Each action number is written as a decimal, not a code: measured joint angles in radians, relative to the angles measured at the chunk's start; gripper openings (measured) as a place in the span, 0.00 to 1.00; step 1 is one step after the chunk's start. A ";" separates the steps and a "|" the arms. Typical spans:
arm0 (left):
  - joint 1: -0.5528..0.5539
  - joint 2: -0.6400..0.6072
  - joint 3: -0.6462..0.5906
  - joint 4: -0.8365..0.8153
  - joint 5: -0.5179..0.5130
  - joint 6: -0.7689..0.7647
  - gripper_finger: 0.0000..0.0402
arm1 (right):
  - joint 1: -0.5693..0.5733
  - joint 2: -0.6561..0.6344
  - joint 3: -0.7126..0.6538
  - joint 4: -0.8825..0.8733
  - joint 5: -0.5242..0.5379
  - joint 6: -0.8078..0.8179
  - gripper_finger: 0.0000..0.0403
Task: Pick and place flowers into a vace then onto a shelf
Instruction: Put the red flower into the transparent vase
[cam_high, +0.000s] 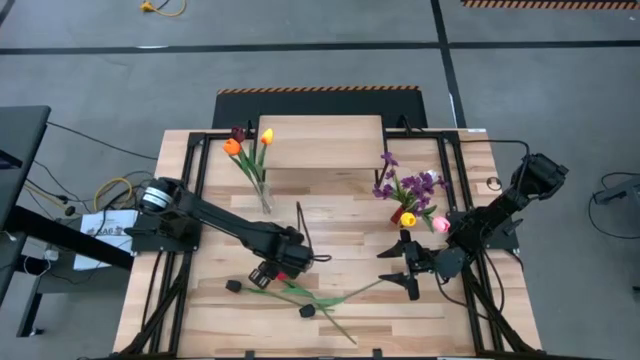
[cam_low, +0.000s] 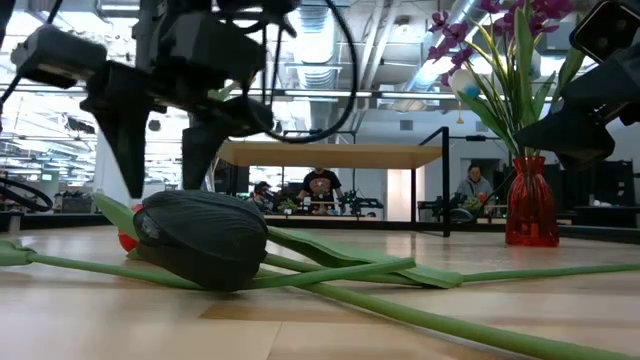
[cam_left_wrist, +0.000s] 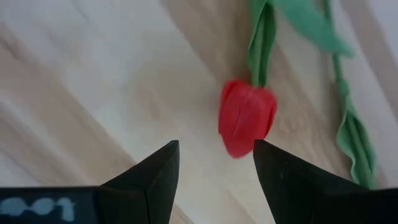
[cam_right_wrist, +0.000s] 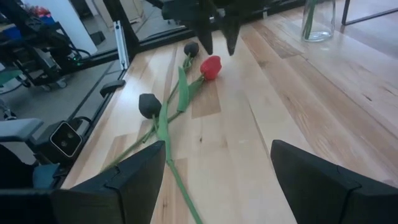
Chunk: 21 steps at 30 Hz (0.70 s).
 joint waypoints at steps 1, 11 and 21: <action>0.000 0.009 0.015 -0.004 0.005 0.016 0.49 | 0.000 0.000 0.000 0.000 0.000 0.000 0.71; -0.004 0.030 0.040 -0.002 0.029 0.070 0.49 | 0.014 0.000 0.000 -0.001 0.000 0.000 0.71; -0.020 0.112 0.038 0.009 0.150 0.026 0.49 | 0.020 0.000 0.000 -0.013 0.000 0.000 0.71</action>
